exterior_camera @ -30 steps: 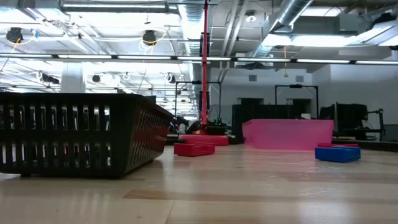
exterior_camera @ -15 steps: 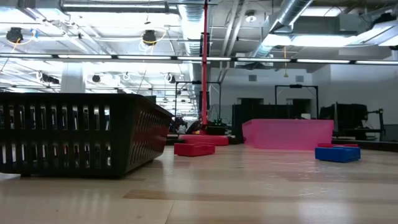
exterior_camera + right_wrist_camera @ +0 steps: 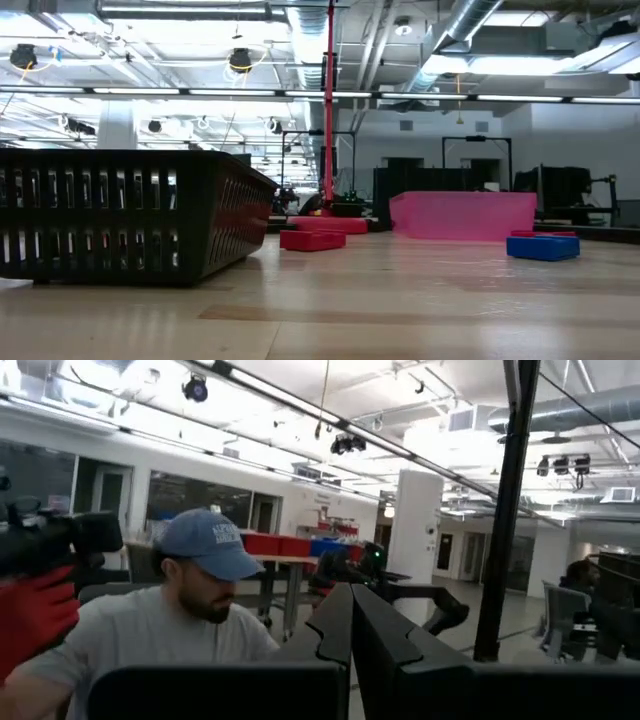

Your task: Pick & Place Office items

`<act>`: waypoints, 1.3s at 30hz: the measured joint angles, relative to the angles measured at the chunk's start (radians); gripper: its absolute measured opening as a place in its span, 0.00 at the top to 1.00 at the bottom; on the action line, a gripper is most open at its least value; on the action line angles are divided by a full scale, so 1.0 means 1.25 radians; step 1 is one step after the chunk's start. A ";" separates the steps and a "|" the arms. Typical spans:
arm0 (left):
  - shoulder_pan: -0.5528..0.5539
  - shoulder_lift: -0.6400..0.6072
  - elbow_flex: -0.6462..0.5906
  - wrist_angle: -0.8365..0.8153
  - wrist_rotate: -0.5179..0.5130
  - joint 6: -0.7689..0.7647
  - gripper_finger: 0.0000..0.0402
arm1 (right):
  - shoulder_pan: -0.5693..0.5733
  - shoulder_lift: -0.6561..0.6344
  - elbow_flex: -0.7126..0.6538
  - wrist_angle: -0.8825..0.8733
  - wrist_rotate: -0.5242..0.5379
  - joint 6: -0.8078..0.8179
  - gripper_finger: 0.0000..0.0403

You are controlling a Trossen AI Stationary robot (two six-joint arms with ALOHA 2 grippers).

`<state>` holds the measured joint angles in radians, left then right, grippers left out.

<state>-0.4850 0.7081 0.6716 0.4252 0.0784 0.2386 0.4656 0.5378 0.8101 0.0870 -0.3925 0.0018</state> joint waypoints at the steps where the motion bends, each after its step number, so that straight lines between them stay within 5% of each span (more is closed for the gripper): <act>1: 0.001 0.007 0.000 -0.002 -0.003 0.000 0.96 | -0.001 0.002 0.000 0.001 0.004 -0.002 1.00; 8: 0.002 0.023 0.020 0.014 -0.011 0.022 0.96 | -0.002 0.015 0.000 0.024 0.076 -0.001 1.00; 16: 0.002 0.026 0.044 0.106 -0.030 -0.007 0.96 | -0.003 0.020 0.000 -0.058 0.341 -0.061 1.00; 19: 0.002 0.032 0.045 0.101 -0.104 0.001 0.96 | -0.003 0.037 0.000 -0.028 0.422 -0.063 1.00; 22: 0.002 0.025 0.048 0.008 -0.249 0.066 0.96 | -0.007 0.052 0.007 -0.017 0.428 0.013 1.00; 26: -0.017 0.025 0.108 -0.193 -0.545 0.114 0.96 | 0.002 0.067 0.040 -0.139 0.427 0.124 1.00; 30: -0.035 0.062 0.143 -0.229 -0.727 0.146 0.95 | 0.055 0.076 0.041 -0.171 0.459 0.185 1.00; 33: -0.059 0.083 0.160 -0.242 -0.883 0.199 0.91 | 0.122 0.077 0.040 -0.164 0.540 0.163 1.00; 37: -0.091 0.126 0.174 -0.283 -1.240 0.289 0.82 | 0.220 0.060 0.041 -0.214 0.724 0.170 0.99; 39: -0.100 0.155 0.173 -0.284 -1.316 0.319 0.77 | 0.262 0.050 0.041 -0.266 0.814 0.199 0.95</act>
<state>-0.6098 0.9015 0.8883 0.0700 -1.5660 0.6372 0.7927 0.6003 0.8608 -0.2459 0.6255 0.2500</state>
